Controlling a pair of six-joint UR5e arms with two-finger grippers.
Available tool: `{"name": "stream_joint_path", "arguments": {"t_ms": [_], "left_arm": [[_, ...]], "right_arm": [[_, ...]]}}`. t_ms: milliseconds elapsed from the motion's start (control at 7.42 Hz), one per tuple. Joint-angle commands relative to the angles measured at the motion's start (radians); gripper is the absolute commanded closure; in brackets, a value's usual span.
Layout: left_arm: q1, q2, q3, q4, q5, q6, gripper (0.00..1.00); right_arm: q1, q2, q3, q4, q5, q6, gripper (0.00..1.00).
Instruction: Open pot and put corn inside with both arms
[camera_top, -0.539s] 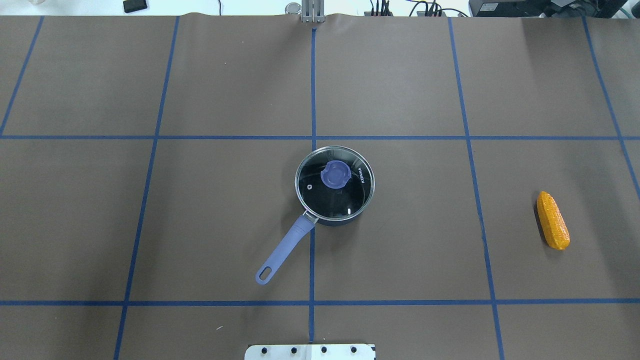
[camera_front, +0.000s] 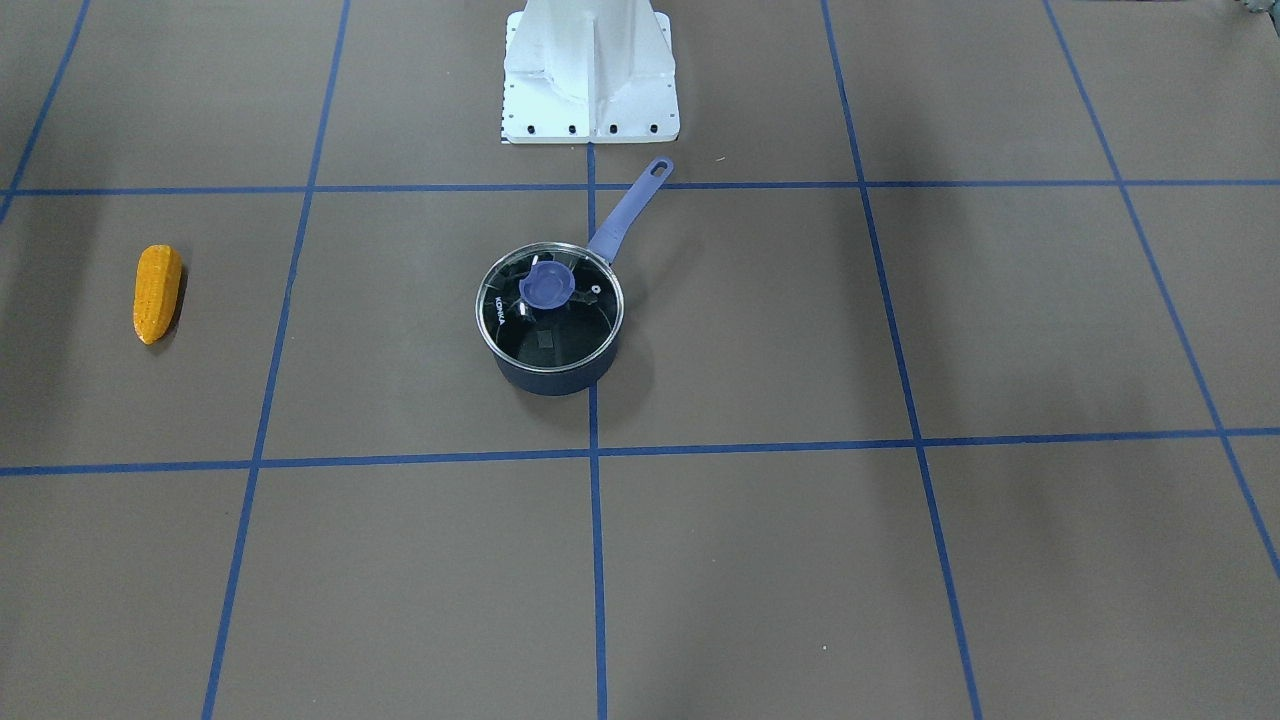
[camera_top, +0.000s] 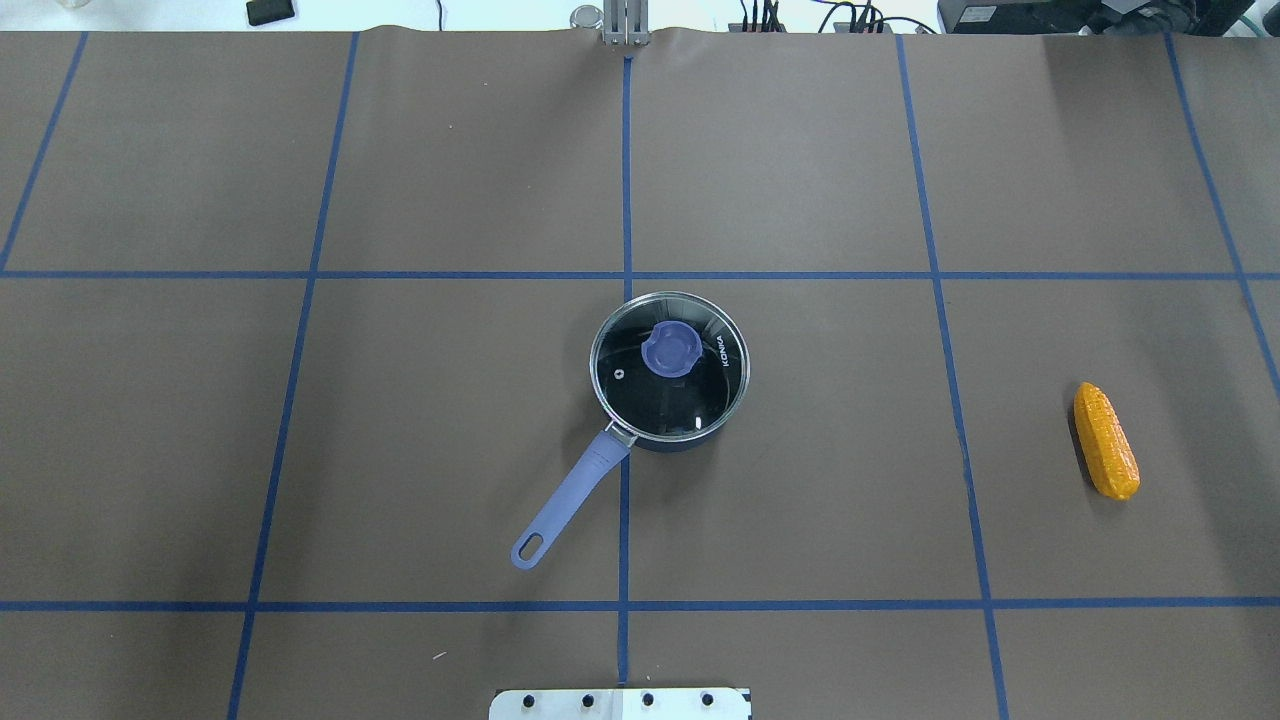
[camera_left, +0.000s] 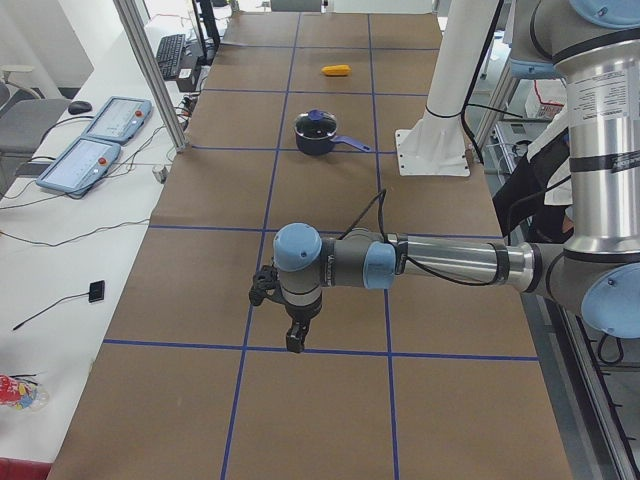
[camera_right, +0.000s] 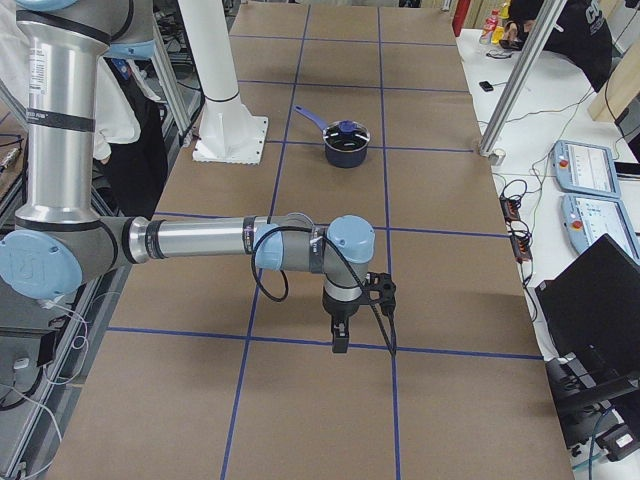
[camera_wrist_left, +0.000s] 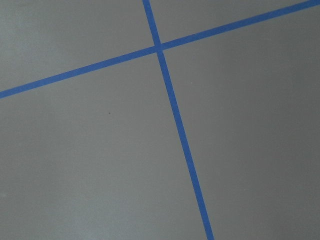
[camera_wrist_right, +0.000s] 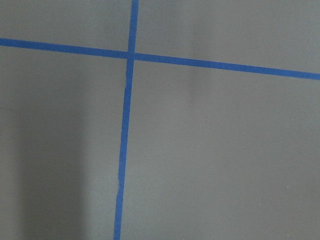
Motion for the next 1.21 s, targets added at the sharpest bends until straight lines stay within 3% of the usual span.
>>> {"name": "stream_joint_path", "arguments": {"t_ms": [0, 270, 539, 809, 1078], "left_arm": [[0.000, -0.008, -0.004, -0.001, 0.000, -0.003, 0.02], [-0.002, -0.001, -0.043, 0.001, -0.080, -0.004, 0.02], [-0.002, -0.075, -0.072, -0.004, -0.080, -0.006, 0.02], [-0.002, -0.163, -0.076, -0.062, -0.074, -0.004, 0.02], [-0.002, -0.159, -0.079, -0.106, -0.077, -0.001, 0.02]], "right_arm": [[0.000, 0.002, 0.021, 0.000, 0.003, -0.001, 0.00], [0.000, 0.016, 0.028, 0.002, -0.001, 0.001, 0.00], [0.000, 0.053, 0.036, 0.023, 0.011, 0.012, 0.00], [0.000, 0.091, 0.021, 0.200, 0.014, 0.016, 0.00], [0.000, 0.090, 0.013, 0.239, 0.025, 0.010, 0.00]]}}
